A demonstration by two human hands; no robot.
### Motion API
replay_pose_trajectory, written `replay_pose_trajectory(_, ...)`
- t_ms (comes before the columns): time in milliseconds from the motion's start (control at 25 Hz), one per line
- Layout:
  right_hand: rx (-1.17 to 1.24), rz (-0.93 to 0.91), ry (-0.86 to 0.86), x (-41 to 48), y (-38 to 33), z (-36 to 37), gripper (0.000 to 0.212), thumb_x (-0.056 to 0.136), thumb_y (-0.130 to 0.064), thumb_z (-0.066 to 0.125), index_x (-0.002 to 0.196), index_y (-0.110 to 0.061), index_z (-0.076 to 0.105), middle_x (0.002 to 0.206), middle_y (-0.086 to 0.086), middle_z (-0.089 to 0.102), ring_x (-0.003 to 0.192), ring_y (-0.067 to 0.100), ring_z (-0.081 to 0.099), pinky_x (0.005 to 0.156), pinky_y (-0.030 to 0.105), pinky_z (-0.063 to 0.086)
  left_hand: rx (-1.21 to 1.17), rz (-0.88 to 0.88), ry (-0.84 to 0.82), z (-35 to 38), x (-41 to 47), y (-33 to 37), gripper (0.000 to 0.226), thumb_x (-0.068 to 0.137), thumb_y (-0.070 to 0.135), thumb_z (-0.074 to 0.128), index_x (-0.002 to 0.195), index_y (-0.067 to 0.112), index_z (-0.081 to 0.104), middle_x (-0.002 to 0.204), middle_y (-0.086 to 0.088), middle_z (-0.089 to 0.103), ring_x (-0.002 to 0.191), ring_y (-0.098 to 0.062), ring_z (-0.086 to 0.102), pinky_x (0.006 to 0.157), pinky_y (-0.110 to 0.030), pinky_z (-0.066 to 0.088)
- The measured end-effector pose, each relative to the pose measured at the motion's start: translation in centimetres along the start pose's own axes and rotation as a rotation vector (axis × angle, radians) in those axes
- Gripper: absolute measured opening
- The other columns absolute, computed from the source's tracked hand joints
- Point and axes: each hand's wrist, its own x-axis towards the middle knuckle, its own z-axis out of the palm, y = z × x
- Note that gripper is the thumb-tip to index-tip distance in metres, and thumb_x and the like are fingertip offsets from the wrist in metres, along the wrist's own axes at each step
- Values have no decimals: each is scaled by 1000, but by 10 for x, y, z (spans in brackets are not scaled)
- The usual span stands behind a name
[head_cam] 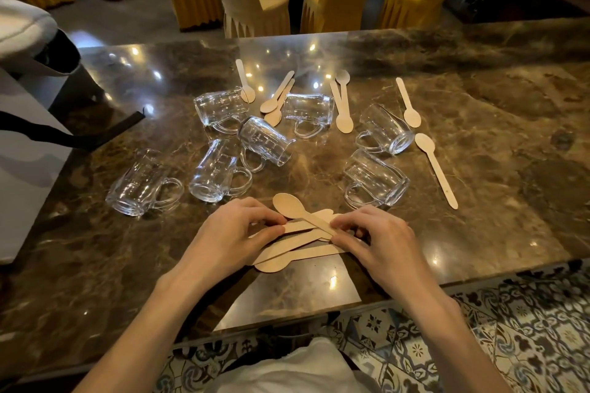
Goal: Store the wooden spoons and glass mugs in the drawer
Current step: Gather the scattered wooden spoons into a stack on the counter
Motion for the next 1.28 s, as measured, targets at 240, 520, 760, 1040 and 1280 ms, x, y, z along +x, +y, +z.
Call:
replay_pose_trajectory(240, -52, 6, 23, 4, -6, -6, 20, 79, -39, 70, 98, -32, 70, 93, -16, 65, 83, 3, 57, 71, 23, 47, -17, 67, 3, -13, 4, 3, 18, 84, 41, 62, 100, 36, 70, 95, 17, 62, 90, 0, 55, 81, -26, 47)
replay_pose_trajectory(520, -106, -9, 109, 34, -27, -32, 26, 78, -37, 70, 101, -28, 69, 86, -17, 60, 73, -1, 54, 74, 28, 52, 17, 212, 74, -55, 33, 20, 18, 86, 33, 62, 102, 29, 68, 94, 14, 64, 87, -1, 58, 79, -24, 47)
replay_pose_trajectory(760, -116, 37, 182, 91, -25, -59, 25, 80, -35, 69, 102, -22, 70, 90, -9, 68, 74, -1, 58, 69, 19, 51, 63, 171, 159, -78, 93, 34, 20, 89, 34, 59, 104, 25, 68, 90, 10, 64, 83, -5, 57, 74, -24, 45)
replay_pose_trajectory(1040, -168, 145, 174, 175, 2, -70, 20, 83, -32, 69, 97, -18, 73, 97, 1, 72, 82, 13, 62, 76, 33, 54, 235, 83, 229, -87, 163, 37, 24, 90, 35, 57, 106, 22, 69, 98, 2, 69, 83, -14, 60, 72, -28, 46)
replay_pose_trajectory(1280, -174, 215, 118, 223, 22, -68, 16, 85, -29, 68, 94, -18, 74, 92, 2, 73, 78, 16, 64, 75, 37, 56, 325, -37, 170, -79, 206, 28, 24, 91, 34, 56, 106, 21, 68, 104, -3, 70, 87, -17, 62, 73, -29, 48)
